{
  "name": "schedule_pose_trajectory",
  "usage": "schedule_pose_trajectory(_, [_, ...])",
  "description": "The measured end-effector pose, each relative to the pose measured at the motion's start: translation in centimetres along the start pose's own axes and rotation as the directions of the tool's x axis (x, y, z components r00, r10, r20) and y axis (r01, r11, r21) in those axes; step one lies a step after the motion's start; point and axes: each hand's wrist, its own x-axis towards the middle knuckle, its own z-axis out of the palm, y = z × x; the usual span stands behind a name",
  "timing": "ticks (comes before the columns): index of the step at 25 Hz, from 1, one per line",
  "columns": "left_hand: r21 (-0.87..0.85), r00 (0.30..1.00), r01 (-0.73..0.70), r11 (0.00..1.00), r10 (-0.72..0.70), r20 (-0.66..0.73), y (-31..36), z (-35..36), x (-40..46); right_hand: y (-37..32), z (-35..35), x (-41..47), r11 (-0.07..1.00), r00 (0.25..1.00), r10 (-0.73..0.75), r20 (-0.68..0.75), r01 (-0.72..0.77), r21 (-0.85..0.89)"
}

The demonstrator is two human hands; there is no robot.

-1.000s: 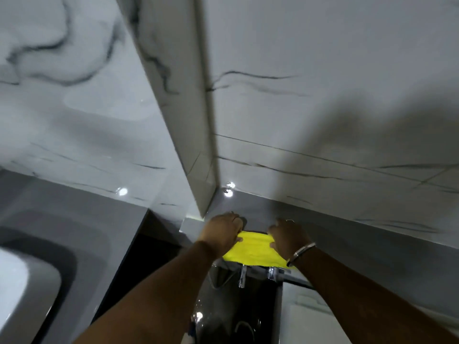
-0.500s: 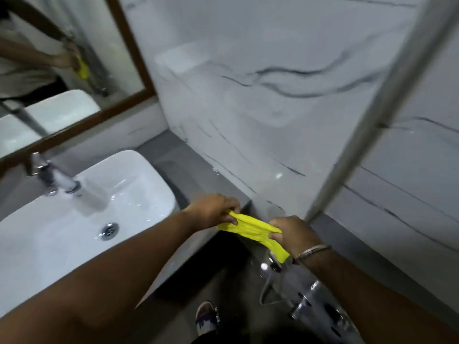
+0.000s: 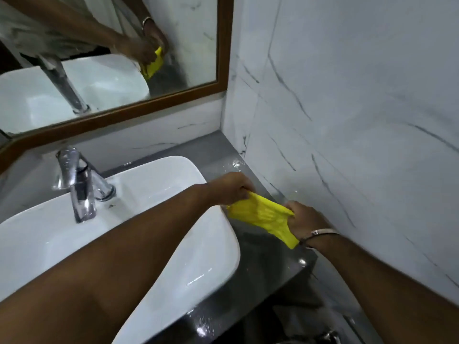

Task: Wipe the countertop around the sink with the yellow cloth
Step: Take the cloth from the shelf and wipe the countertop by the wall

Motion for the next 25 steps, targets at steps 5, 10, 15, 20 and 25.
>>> schedule_pose_trajectory(5, [0.069, 0.995, 0.072, 0.995, -0.076, 0.068, -2.9, 0.3, 4.7, 1.6, 3.9, 5.9, 0.991, 0.989, 0.132, 0.068, -0.134, 0.013])
schedule_pose_trajectory(10, [0.182, 0.926, 0.176, 0.967, -0.1, -0.363, -6.4, -0.7, -2.0, 3.2, 7.3, 4.9, 0.889, 0.984, -0.18, 0.0, 0.163, -0.428])
schedule_pose_trajectory(15, [0.249, 0.926, 0.308, 0.918, -0.229, -0.301, -8.9, 1.7, -5.6, 3.2, 10.7, 6.8, 0.852, 0.945, -0.323, 0.052, 0.315, -0.418])
schedule_pose_trajectory(20, [0.165, 0.897, 0.324, 0.932, -0.246, -0.367, -9.5, 3.5, -4.6, 0.9, 12.8, 14.0, 0.901, 0.953, -0.303, 0.032, 0.297, -0.318])
schedule_pose_trajectory(25, [0.125, 0.864, 0.295, 0.947, -0.208, -0.459, -9.9, 4.4, -4.3, -9.7, 12.4, 29.1, 0.879, 0.923, -0.373, 0.091, 0.383, -0.283])
